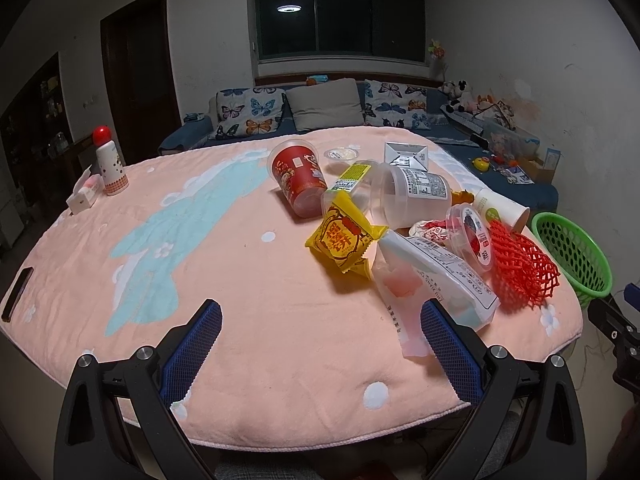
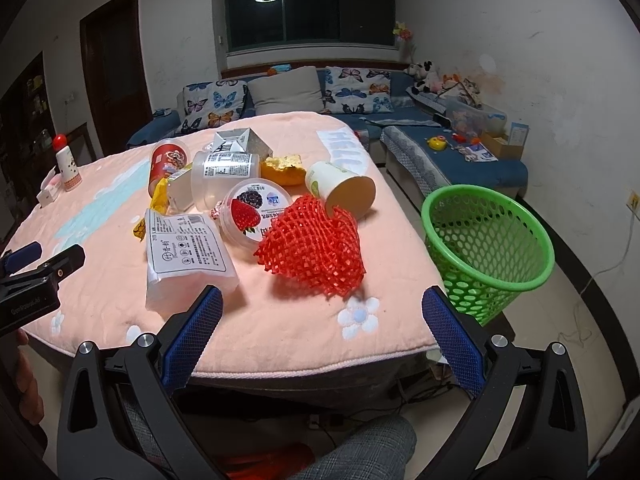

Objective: Collect trash

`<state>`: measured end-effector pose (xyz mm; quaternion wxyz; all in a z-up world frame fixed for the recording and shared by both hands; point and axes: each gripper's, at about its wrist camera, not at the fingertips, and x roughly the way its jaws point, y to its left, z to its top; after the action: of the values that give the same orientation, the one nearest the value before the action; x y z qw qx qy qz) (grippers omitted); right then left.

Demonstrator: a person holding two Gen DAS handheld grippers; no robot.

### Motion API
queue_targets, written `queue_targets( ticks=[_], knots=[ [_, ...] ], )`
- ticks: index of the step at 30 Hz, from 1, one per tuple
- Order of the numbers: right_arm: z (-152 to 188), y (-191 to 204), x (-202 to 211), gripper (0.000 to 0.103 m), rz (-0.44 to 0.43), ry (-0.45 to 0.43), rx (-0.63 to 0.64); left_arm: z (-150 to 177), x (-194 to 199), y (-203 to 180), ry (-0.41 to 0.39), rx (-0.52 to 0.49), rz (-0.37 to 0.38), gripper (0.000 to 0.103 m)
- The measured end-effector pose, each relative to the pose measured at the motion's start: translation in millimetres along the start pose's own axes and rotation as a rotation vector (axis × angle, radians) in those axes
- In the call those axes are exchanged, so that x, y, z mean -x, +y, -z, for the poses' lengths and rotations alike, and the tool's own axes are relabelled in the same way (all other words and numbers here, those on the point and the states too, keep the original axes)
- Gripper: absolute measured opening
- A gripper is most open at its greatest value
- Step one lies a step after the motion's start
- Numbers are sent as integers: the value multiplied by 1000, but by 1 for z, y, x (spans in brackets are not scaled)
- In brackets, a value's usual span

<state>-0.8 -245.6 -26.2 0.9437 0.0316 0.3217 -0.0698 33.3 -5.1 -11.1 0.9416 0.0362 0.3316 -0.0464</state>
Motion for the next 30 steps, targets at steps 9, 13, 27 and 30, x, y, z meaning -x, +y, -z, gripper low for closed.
queue_targets(
  ticks=[9,13,27,30],
  knots=[
    [-16,-2,-20,96,-43,15,39,-8,-7,4,22,-11,39,96],
    [-23,-6,-41,93,-75,51,33,-14,-12,6,42,-1,72,96],
    [-41,1,-109,76,-119,141,77,-29,-32,-3,111,7,176,96],
    [-40,0,-123,71,-135,168,61,-33,-38,-10,134,8,213,96]
  ],
)
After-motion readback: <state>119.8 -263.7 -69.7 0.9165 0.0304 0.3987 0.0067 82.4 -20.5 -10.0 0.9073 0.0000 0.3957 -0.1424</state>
